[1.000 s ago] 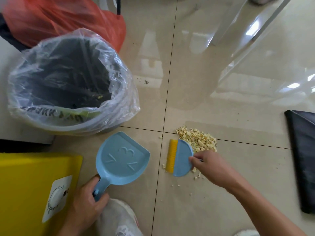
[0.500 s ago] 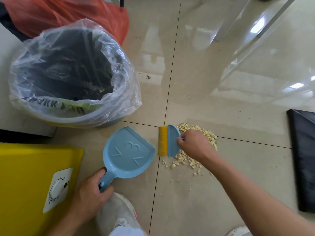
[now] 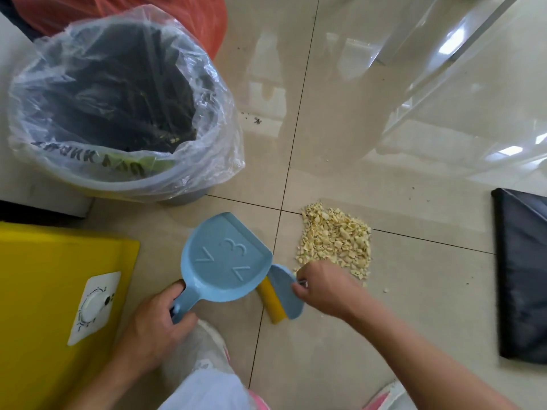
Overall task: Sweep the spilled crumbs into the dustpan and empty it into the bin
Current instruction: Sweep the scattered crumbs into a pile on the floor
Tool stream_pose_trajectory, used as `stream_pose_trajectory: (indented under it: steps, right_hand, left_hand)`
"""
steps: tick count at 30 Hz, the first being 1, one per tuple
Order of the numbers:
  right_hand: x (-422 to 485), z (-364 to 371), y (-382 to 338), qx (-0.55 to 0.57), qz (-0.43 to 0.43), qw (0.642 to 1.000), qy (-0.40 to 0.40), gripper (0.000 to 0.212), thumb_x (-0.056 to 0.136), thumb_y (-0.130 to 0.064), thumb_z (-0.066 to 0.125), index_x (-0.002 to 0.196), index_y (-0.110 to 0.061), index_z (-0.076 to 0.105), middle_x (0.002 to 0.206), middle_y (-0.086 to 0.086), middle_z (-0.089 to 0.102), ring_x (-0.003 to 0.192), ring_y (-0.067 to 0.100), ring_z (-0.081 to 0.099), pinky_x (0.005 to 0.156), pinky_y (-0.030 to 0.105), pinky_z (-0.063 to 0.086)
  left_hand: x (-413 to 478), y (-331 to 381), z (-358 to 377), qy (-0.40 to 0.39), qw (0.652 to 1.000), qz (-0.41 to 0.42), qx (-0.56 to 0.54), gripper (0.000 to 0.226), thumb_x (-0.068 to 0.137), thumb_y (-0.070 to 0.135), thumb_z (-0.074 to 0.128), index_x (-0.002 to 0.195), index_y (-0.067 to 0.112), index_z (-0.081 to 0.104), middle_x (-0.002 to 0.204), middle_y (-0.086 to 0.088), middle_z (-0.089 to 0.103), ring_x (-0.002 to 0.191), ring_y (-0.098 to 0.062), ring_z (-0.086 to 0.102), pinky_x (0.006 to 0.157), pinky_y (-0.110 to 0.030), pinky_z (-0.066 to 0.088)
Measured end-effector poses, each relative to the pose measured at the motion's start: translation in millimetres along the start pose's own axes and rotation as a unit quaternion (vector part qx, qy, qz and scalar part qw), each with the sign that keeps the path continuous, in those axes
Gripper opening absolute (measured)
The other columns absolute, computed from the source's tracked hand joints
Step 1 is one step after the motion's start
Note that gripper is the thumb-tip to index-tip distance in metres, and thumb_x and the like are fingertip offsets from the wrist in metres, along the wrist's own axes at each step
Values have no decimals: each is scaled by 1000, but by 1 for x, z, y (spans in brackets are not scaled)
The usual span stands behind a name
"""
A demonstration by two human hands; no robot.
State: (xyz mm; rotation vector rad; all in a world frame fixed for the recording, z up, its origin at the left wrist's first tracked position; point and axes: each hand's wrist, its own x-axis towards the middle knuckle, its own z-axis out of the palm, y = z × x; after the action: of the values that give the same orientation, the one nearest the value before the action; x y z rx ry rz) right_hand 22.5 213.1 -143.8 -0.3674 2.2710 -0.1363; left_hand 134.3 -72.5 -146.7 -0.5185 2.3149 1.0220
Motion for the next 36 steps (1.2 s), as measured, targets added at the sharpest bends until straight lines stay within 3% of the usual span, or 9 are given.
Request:
stream_pose_trajectory:
  steps: [7, 10, 14, 19, 22, 25, 30, 33, 36]
  right_hand:
    - [-15, -40, 76, 31, 132, 987, 83, 29, 84, -26, 59, 67, -4, 64, 51, 4, 49, 44, 18, 42, 43, 27, 30]
    - [-25, -48, 67, 50, 110, 989, 86, 31, 82, -27, 59, 63, -3, 60, 50, 4, 44, 45, 19, 38, 43, 28, 29]
    - [-5, -40, 8, 119, 34, 990, 63, 31, 86, -31, 58, 65, -9, 63, 53, 1, 52, 47, 17, 48, 44, 27, 36]
    - [32, -29, 0, 35, 75, 990, 115, 26, 90, -33, 54, 81, -14, 68, 68, 5, 63, 64, 26, 65, 55, 33, 56]
    - [27, -45, 26, 43, 95, 986, 130, 25, 88, -32, 55, 72, -13, 63, 64, 4, 59, 65, 29, 63, 52, 29, 44]
    - [2, -50, 23, 11, 7, 997, 76, 29, 88, -33, 54, 74, -12, 67, 62, 4, 61, 60, 25, 62, 51, 30, 49]
    - [-42, 1, 12, -145, -97, 981, -85, 25, 94, -29, 50, 79, -14, 63, 69, 9, 53, 61, 32, 53, 53, 30, 44]
    - [-27, 5, 40, -169, -54, 982, -61, 30, 97, -33, 51, 94, -11, 71, 73, 6, 57, 63, 28, 55, 57, 31, 49]
    - [-7, -20, 70, -177, -13, 984, -3, 30, 98, -37, 52, 96, -15, 72, 74, 0, 58, 67, 23, 58, 51, 26, 38]
  left_hand:
    - [-8, 12, 20, -16, 998, -27, -48, 22, 69, 29, 58, 85, 13, 62, 68, -17, 61, 57, -32, 52, 52, -34, 41]
    - [-8, 19, 11, -19, 997, -27, -75, 23, 72, 28, 60, 90, 16, 66, 73, -14, 66, 70, -39, 62, 61, -52, 54]
    - [3, 18, -5, 6, 996, -3, -93, 21, 86, 13, 71, 97, 29, 65, 80, 2, 70, 72, -31, 66, 63, -42, 56]
    - [13, 20, -2, 22, 994, -5, -110, 21, 82, 18, 67, 94, 35, 64, 74, 11, 70, 57, -11, 59, 60, -34, 46]
    - [14, 19, 3, 9, 994, -15, -104, 17, 77, 25, 63, 92, 33, 66, 75, 7, 70, 65, -20, 64, 61, -37, 50]
    - [11, 14, 11, -13, 995, -34, -94, 17, 90, 12, 67, 90, 29, 66, 78, 0, 73, 74, -22, 67, 64, -36, 51]
    - [0, 8, 22, -46, 988, -60, -131, 21, 88, 7, 66, 89, 28, 69, 61, 11, 67, 48, -7, 53, 56, -32, 46]
    - [-4, 12, 24, -59, 984, -69, -154, 25, 89, 3, 66, 87, 27, 70, 62, 4, 68, 45, -8, 53, 53, -31, 46]
    - [-2, 16, 22, -57, 974, -85, -200, 19, 79, 16, 65, 80, 35, 70, 54, -7, 58, 46, -10, 48, 49, -30, 42]
